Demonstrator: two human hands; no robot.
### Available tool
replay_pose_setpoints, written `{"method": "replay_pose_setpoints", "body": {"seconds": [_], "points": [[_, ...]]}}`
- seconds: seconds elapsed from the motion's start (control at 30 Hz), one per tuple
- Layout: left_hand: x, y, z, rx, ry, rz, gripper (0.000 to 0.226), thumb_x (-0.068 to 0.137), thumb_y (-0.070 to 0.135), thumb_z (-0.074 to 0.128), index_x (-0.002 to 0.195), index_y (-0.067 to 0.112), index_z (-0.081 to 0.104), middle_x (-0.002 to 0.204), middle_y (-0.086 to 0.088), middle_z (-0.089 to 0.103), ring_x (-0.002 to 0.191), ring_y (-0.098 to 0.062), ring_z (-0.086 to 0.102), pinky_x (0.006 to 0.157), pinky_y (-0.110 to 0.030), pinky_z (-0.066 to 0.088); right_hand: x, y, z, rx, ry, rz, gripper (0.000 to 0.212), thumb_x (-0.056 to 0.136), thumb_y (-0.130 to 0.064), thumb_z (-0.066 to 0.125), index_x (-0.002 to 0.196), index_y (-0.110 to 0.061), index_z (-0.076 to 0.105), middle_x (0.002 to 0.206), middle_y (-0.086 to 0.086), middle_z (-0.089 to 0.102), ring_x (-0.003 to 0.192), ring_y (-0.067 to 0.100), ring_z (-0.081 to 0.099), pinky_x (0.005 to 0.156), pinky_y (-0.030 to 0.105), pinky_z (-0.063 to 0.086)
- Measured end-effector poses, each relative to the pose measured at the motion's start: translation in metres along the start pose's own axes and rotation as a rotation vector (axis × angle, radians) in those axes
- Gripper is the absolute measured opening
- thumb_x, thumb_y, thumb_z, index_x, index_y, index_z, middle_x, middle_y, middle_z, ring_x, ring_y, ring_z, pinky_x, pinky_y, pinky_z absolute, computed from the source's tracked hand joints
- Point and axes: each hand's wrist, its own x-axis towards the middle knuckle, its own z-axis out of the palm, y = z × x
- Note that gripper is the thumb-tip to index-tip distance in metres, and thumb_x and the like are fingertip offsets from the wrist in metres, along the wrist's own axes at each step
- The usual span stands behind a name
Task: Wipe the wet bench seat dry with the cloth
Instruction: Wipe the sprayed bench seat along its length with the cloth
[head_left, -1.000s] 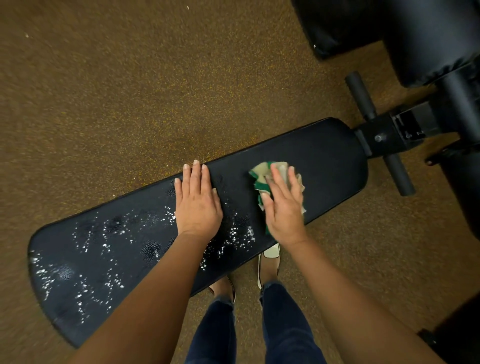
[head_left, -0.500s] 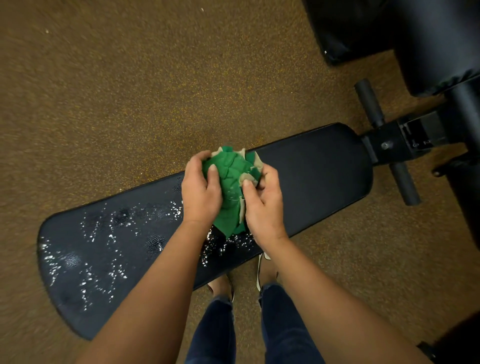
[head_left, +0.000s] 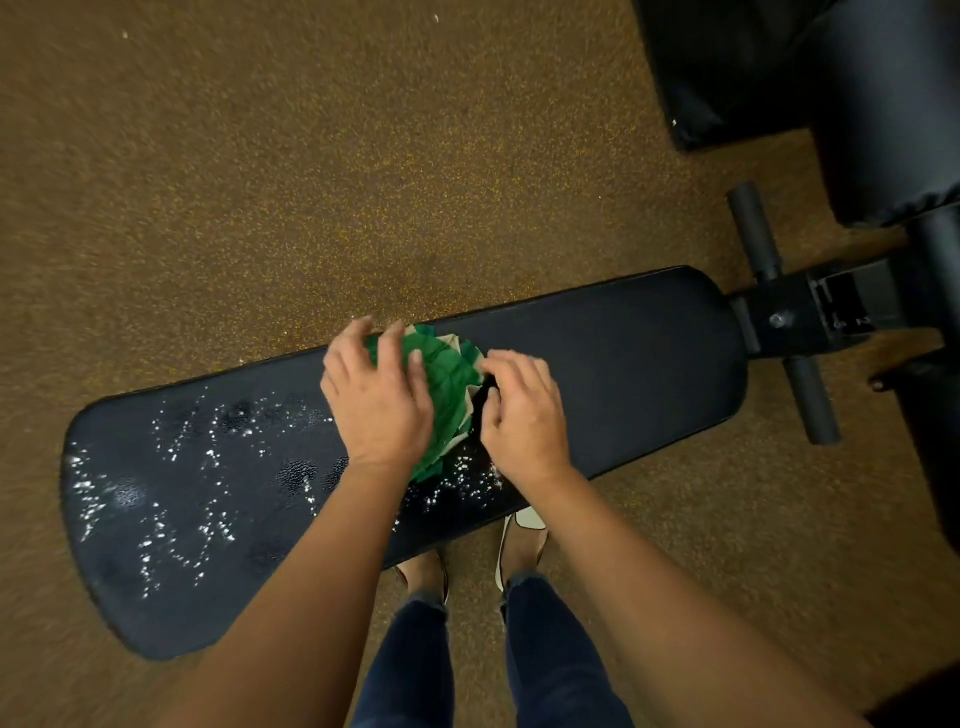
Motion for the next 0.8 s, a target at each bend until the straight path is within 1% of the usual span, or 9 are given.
{"method": "replay_pose_setpoints", "body": {"seconds": [0.1,0.17,0.23,0.33,0.5,0.53,0.6,0.67,0.8], "points": [[-0.02,0.01,0.013,0.029,-0.096,0.075,0.049,0.092,0.038,0.049,0.134,0.011,0.049,0.145,-0.021,0.036,0.136,-0.041,0.027,0.11,-0.05,0.023,0.013,0.018,0.0,-0.122,-0.029,-0.111,0.039,0.089,-0.012,0.043,0.123,-0.009,0.06,0.135,0.007,0.056,0.131,0.028,0.044,0.107,0.04,0.034],[-0.032,0.014,0.02,0.118,-0.227,0.044,0.065,0.09,0.054,0.042,0.145,0.019,0.036,0.155,-0.019,0.02,0.143,-0.041,0.01,0.114,-0.053,0.007,0.02,0.028,0.002,-0.192,-0.082,-0.17,0.043,0.092,-0.016,0.038,0.13,-0.008,0.056,0.142,0.009,0.049,0.138,0.029,0.036,0.114,0.043,0.026],[-0.039,0.015,0.026,0.202,-0.289,0.045,0.072,0.087,0.064,0.037,0.148,0.027,0.027,0.158,-0.017,0.012,0.143,-0.043,0.002,0.113,-0.056,-0.001,0.025,0.035,0.004,-0.243,-0.13,-0.222,0.045,0.093,-0.018,0.037,0.135,-0.008,0.052,0.148,0.009,0.043,0.142,0.03,0.029,0.116,0.044,0.02],[-0.036,0.014,0.03,0.252,-0.305,0.064,0.067,0.091,0.061,0.031,0.149,0.03,0.024,0.159,-0.012,0.011,0.144,-0.043,0.0,0.112,-0.059,-0.001,0.03,0.042,0.006,-0.292,-0.194,-0.251,0.049,0.094,-0.018,0.035,0.141,-0.009,0.044,0.153,0.009,0.035,0.145,0.03,0.022,0.118,0.045,0.015],[-0.019,-0.005,0.032,0.237,-0.266,0.194,0.055,0.096,0.048,0.028,0.148,0.029,0.03,0.158,-0.007,0.018,0.145,-0.038,0.005,0.114,-0.058,0.008,0.038,0.045,0.004,-0.319,-0.208,-0.255,0.049,0.097,-0.021,0.034,0.143,-0.009,0.041,0.153,0.008,0.035,0.144,0.03,0.023,0.118,0.045,0.013],[-0.019,-0.003,0.033,0.233,-0.241,0.139,0.054,0.097,0.048,0.029,0.148,0.029,0.03,0.158,-0.007,0.017,0.145,-0.037,0.004,0.114,-0.059,0.006,0.038,0.046,0.004,-0.325,-0.21,-0.259,0.049,0.097,-0.023,0.033,0.144,-0.008,0.04,0.153,0.009,0.035,0.144,0.03,0.023,0.118,0.046,0.015],[-0.03,0.009,0.034,0.214,-0.162,-0.103,0.053,0.095,0.05,0.033,0.146,0.034,0.031,0.159,-0.007,0.015,0.145,-0.037,0.003,0.111,-0.061,0.003,0.039,0.048,0.003,-0.336,-0.214,-0.261,0.049,0.098,-0.024,0.032,0.144,-0.008,0.04,0.153,0.009,0.035,0.144,0.03,0.024,0.117,0.048,0.017],[-0.045,0.022,0.035,0.195,-0.136,-0.272,0.055,0.092,0.055,0.037,0.144,0.04,0.032,0.158,-0.008,0.016,0.144,-0.039,0.005,0.107,-0.065,0.01,0.04,0.05,0.003,-0.349,-0.22,-0.269,0.05,0.098,-0.025,0.032,0.144,-0.008,0.04,0.153,0.009,0.035,0.144,0.031,0.024,0.117,0.048,0.017],[-0.052,0.021,0.041,0.175,-0.171,-0.205,0.055,0.089,0.056,0.041,0.141,0.041,0.036,0.158,-0.006,0.019,0.143,-0.042,0.007,0.106,-0.067,0.013,0.041,0.054,0.006,-0.345,-0.225,-0.278,0.051,0.099,-0.027,0.031,0.145,-0.008,0.038,0.154,0.009,0.033,0.145,0.03,0.022,0.118,0.047,0.014]]}}
